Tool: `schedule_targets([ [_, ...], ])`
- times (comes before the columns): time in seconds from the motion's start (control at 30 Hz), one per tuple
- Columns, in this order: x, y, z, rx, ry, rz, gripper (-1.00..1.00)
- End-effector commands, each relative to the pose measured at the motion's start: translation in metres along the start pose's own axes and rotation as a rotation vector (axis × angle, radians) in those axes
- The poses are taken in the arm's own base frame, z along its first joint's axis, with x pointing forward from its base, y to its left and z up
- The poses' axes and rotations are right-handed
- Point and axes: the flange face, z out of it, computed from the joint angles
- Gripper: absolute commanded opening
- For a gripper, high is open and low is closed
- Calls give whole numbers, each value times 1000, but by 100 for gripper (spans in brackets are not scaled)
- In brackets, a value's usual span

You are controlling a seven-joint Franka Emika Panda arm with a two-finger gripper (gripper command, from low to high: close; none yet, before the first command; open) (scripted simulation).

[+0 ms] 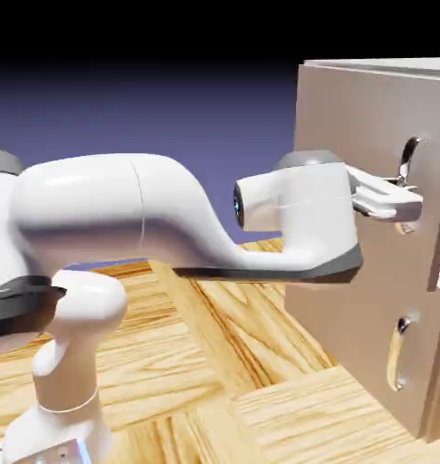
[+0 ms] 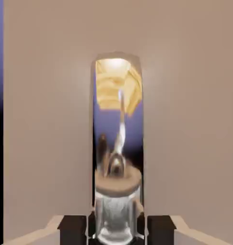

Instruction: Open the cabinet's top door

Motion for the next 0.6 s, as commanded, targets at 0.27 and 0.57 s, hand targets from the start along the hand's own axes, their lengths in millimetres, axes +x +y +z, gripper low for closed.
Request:
schedule_targets([
  [0.27,8,8,-30,46,-44,1,-100],
  [0.57,24,24,-83,129,-128,0,-100],
])
